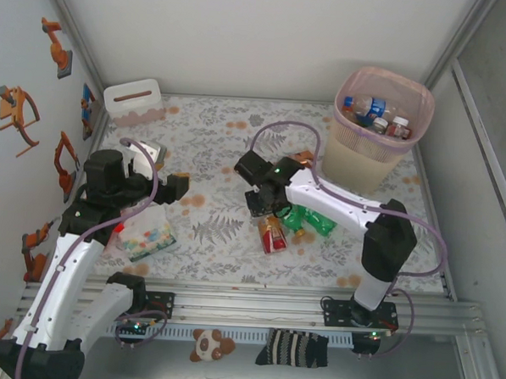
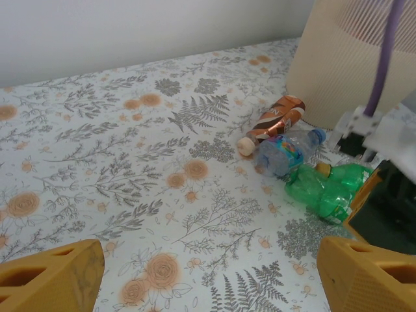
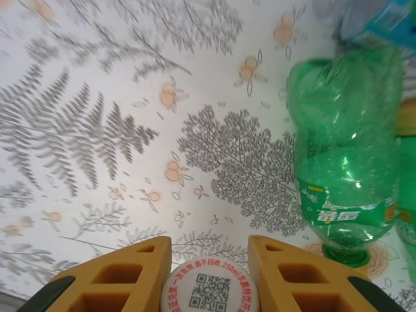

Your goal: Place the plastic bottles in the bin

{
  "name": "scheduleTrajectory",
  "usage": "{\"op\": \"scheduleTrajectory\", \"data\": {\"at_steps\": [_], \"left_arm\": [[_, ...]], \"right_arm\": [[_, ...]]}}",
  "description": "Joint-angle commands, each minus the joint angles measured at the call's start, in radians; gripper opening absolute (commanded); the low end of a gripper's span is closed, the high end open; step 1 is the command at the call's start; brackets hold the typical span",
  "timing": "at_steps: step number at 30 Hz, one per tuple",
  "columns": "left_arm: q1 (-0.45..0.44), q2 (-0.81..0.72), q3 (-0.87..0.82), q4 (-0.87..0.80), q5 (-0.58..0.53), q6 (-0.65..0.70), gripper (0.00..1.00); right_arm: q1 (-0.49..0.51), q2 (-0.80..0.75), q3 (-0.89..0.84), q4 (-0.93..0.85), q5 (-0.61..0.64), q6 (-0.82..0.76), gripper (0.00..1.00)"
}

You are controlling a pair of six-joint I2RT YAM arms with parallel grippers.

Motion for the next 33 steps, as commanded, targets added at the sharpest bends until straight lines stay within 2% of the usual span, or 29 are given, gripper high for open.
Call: {"op": "scheduleTrajectory", "data": {"at_steps": [1, 11, 22, 29, 33], "left_arm": [[0.005, -0.001, -0.007, 0.006, 0.005, 0.028, 0.85], [0.005, -0.007, -0.007, 0.007, 0.002, 0.027, 0.85], [0.005, -0.006, -0.008, 0.010, -0.002, 0.028, 0.85], [0.005, -0.004, -0.008, 0.009, -0.008, 0.027, 0.85], [0.005, -0.002, -0.008, 0.007, -0.010, 0.028, 0.85]], "right_arm": [[-0.011, -0.061, 0.060, -0.034, 0.052, 0.004, 0.25], [-0.119, -0.201, 0.181, 0.004, 0.115, -0.027, 0.25], [-0.373, -0.321, 0.298, 0.138, 0.111, -0.067, 0.23], [-0.555, -0.283, 0.476, 0.161, 0.081, -0.152, 0.23], [-0.643, -0.220, 0.611, 0.161, 0.076, -0.263, 0.23]]}}
